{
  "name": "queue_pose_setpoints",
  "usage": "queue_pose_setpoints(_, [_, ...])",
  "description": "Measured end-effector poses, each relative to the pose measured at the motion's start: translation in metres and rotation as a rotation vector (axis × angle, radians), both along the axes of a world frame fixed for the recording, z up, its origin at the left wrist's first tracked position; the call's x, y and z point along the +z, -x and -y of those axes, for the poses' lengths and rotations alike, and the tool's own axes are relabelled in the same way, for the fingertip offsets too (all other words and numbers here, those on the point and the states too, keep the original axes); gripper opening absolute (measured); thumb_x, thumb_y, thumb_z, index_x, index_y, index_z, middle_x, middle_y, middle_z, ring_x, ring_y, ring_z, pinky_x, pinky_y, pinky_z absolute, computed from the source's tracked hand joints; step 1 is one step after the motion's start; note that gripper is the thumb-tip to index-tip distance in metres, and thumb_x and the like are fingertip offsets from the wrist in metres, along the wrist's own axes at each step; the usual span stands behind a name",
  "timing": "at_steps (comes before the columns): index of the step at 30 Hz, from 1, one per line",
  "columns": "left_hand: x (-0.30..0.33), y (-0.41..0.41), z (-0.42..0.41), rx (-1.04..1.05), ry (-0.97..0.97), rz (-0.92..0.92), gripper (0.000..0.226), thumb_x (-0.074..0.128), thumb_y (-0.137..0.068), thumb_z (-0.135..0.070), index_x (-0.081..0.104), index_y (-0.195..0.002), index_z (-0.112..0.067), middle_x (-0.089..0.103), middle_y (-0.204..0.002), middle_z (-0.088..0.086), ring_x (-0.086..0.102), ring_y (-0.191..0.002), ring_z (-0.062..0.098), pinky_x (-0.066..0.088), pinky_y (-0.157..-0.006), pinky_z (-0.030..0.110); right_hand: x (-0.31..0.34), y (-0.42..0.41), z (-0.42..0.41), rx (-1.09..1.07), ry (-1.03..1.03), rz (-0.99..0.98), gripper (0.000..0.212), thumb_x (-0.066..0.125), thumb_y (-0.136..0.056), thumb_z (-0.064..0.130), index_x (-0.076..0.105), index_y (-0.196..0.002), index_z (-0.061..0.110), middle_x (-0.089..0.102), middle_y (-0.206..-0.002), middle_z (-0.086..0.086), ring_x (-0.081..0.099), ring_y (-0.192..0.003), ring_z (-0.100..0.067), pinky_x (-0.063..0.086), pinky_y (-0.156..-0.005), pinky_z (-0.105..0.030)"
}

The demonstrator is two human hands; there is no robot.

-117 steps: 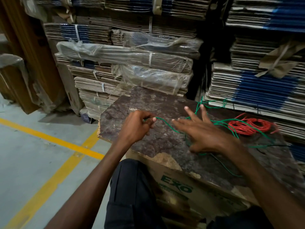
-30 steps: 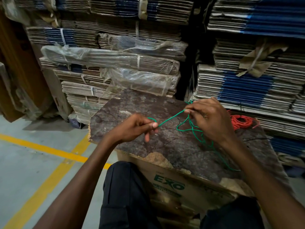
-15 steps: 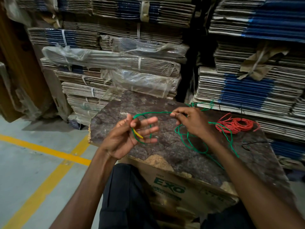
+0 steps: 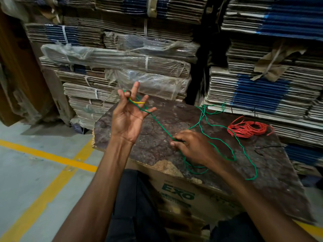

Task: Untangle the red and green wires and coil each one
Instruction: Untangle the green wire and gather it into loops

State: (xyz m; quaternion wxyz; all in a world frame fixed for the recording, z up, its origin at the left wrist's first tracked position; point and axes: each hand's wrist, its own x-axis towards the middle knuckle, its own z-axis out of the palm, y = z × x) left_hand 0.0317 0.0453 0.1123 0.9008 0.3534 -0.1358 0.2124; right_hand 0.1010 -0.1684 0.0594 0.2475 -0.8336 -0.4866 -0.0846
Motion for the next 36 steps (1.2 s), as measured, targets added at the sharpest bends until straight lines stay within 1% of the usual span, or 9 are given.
queue_pose_setpoints(3, [-0.001,-0.004,-0.001,0.171,-0.156,-0.106,0.026,0.052,-0.097,-0.035,0.070,-0.084,-0.021,0.056,-0.137,-0.010,0.054,-0.098,0.013,0.043,-0.079,0.044,-0.002,0.001,0.006,-0.018,-0.052,-0.096,0.024,0.061,-0.087,0.036,0.074,-0.092,0.017,0.072,-0.087,0.000,0.063,-0.086,-0.019,0.047,-0.077,-0.036])
queue_pose_setpoints(8, [-0.011,-0.004,0.002,0.436,-0.970,-0.126,0.023,0.054,-0.097,-0.012,0.064,-0.078,-0.006,0.055,-0.136,0.013,0.030,-0.143,0.012,0.030,-0.101,0.017,0.003,-0.002,0.022,-0.065,-0.115,-0.152,0.027,0.065,-0.081,0.037,0.077,-0.093,0.017,0.073,-0.094,-0.001,0.061,-0.104,-0.019,0.044,-0.092,-0.027])
queue_pose_setpoints(12, [-0.026,-0.012,-0.009,0.508,-1.493,-0.091,0.028,0.057,-0.094,-0.026,0.065,-0.071,-0.014,0.071,-0.090,-0.001,0.041,-0.136,0.008,-0.014,-0.118,0.052,0.013,-0.003,0.032,-0.043,-0.145,-0.118,0.024,0.066,-0.082,0.036,0.076,-0.087,0.015,0.072,-0.093,0.004,0.055,-0.116,-0.016,0.039,-0.101,-0.027])
queue_pose_setpoints(15, [-0.033,-0.011,-0.008,0.472,-1.652,-0.074,0.024,0.053,-0.094,-0.037,0.058,-0.071,-0.031,0.062,-0.073,-0.018,0.060,-0.115,0.002,0.001,-0.120,0.056,0.025,-0.003,0.037,-0.064,-0.196,-0.066,0.020,0.065,-0.083,0.032,0.075,-0.088,0.014,0.072,-0.092,0.001,0.057,-0.115,-0.018,0.044,-0.098,-0.033])
queue_pose_setpoints(17, [-0.034,-0.008,-0.007,0.435,-1.654,-0.078,0.029,0.053,-0.095,-0.037,0.055,-0.068,-0.025,0.056,-0.065,-0.014,0.062,-0.077,0.008,0.043,-0.097,0.050,0.035,-0.001,0.039,-0.089,-0.214,-0.019,0.016,0.061,-0.086,0.027,0.073,-0.088,0.017,0.071,-0.086,0.003,0.059,-0.108,-0.017,0.046,-0.091,-0.032])
queue_pose_setpoints(19, [-0.031,-0.006,-0.005,0.374,-1.658,-0.111,0.036,0.050,-0.095,-0.040,0.063,-0.070,-0.017,0.058,-0.067,-0.006,0.056,-0.066,0.012,0.047,-0.068,0.041,0.044,0.000,0.041,-0.123,-0.225,0.036,0.013,0.057,-0.089,0.025,0.070,-0.090,0.021,0.067,-0.073,0.011,0.059,-0.092,-0.014,0.047,-0.080,-0.034])
queue_pose_setpoints(21, [-0.028,-0.002,-0.001,0.272,-1.599,-0.162,0.037,0.052,-0.097,-0.036,0.067,-0.069,-0.017,0.063,-0.067,-0.004,0.058,-0.064,0.008,0.045,-0.064,0.027,0.050,-0.001,0.040,-0.177,-0.229,0.135,0.012,0.056,-0.091,0.026,0.067,-0.092,0.025,0.062,-0.065,0.012,0.057,-0.079,-0.014,0.047,-0.070,-0.034])
queue_pose_setpoints(30, [-0.015,0.028,0.004,-0.201,-1.240,-0.288,0.032,0.049,-0.098,-0.025,0.067,-0.081,-0.004,0.068,-0.064,0.011,0.070,-0.083,0.019,0.049,-0.088,0.025,0.060,-0.025,0.024,-0.265,-0.284,0.222,0.016,0.061,-0.090,0.040,0.066,-0.093,0.025,0.070,-0.077,0.005,0.065,-0.072,-0.022,0.048,-0.058,-0.037])
queue_pose_setpoints(36, [-0.016,0.049,0.000,-0.429,-0.651,-0.222,0.028,0.061,-0.092,-0.033,0.063,-0.075,-0.011,0.057,-0.053,0.007,0.070,-0.096,0.033,0.040,-0.106,0.056,0.059,-0.037,0.014,-0.151,-0.380,0.053,0.013,0.066,-0.088,0.034,0.073,-0.086,0.023,0.068,-0.066,0.009,0.059,-0.059,-0.002,0.048,-0.060,-0.031])
